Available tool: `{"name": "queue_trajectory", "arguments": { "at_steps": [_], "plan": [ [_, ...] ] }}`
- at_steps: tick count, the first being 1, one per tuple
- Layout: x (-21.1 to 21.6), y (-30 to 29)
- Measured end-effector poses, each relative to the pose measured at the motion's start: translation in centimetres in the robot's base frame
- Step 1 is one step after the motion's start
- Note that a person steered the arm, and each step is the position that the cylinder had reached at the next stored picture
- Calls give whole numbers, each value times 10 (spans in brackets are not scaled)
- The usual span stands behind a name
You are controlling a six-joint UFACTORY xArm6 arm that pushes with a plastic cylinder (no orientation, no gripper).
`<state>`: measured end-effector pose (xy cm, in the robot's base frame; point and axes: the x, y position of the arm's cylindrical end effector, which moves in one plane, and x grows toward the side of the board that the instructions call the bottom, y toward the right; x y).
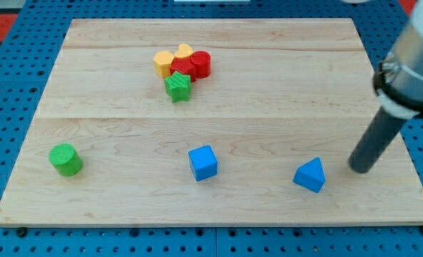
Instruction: Slide the blue triangle closer to the blue cube
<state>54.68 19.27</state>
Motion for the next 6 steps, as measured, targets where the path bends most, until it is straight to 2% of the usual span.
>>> {"name": "queue_trajectory", "arguments": {
  "at_steps": [1,3,4,5,6],
  "plan": [
    [4,-48],
    [30,-53],
    [5,-119],
    [-16,-149],
    [-9,-181]
  ]
}}
